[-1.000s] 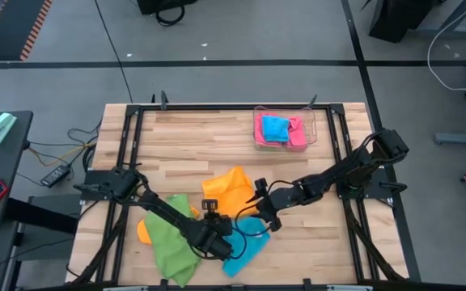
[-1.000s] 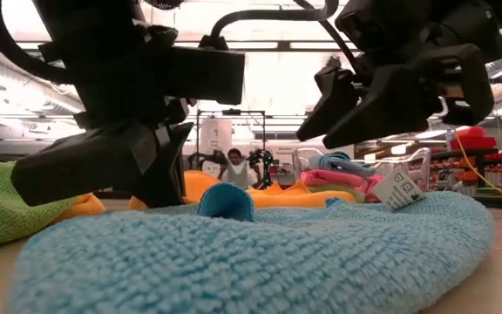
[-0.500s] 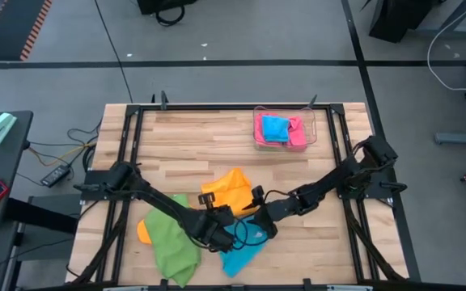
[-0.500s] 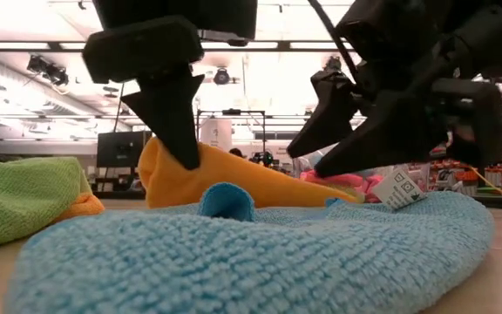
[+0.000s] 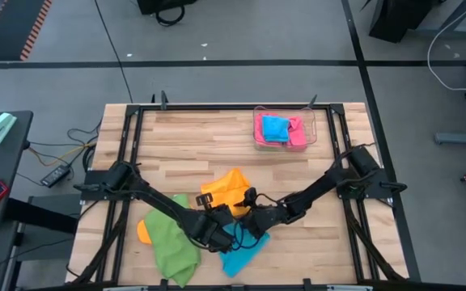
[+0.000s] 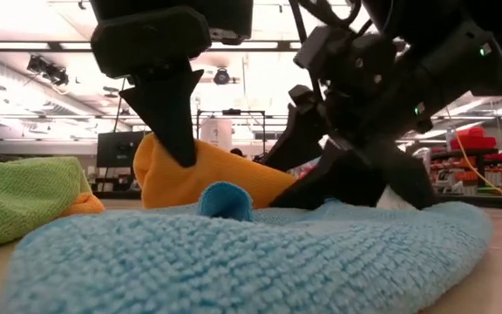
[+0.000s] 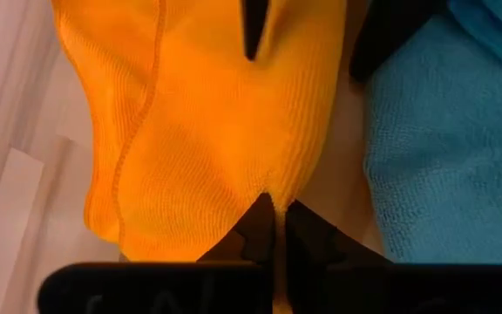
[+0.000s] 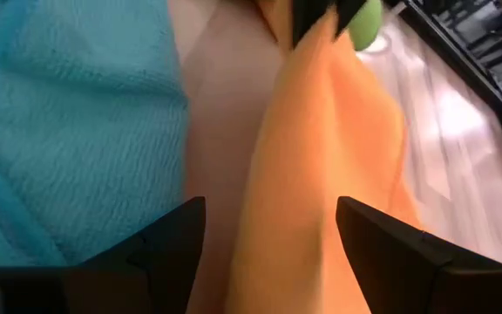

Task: Fold microfiber towels
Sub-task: Fold the right yellow towel

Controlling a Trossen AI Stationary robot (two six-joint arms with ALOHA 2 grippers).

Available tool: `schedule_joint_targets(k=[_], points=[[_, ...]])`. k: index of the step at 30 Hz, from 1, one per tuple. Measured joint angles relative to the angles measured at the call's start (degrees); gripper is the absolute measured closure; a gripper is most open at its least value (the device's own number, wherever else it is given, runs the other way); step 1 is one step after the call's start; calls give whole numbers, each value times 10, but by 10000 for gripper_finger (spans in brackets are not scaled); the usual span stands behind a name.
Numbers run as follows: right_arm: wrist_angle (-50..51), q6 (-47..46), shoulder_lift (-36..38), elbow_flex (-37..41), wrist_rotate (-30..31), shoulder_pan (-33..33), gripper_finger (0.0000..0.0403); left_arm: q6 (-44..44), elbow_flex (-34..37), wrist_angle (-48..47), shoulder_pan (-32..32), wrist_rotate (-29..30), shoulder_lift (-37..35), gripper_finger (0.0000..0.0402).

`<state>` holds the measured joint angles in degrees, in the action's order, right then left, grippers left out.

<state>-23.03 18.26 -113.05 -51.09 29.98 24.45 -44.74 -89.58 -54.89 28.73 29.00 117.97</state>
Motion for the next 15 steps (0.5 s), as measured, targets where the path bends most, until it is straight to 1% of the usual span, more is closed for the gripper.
schedule_joint_targets(k=[4, 7, 9, 11, 15], points=[[1, 1, -14, -3, 18, -2, 136, -1, 0, 2, 1, 1, 0, 376], [7, -6, -14, -3, 27, -3, 154, -1, 0, 2, 1, 1, 0, 389], [16, -7, -9, -3, 28, -5, 178, -1, 0, 4, 1, 2, 0, 393], [18, -5, -9, -3, 28, -5, 211, 0, 0, 5, 2, 3, 0, 390], [33, -7, -8, -3, 26, -9, 284, 4, 0, 18, 4, 3, 0, 364]])
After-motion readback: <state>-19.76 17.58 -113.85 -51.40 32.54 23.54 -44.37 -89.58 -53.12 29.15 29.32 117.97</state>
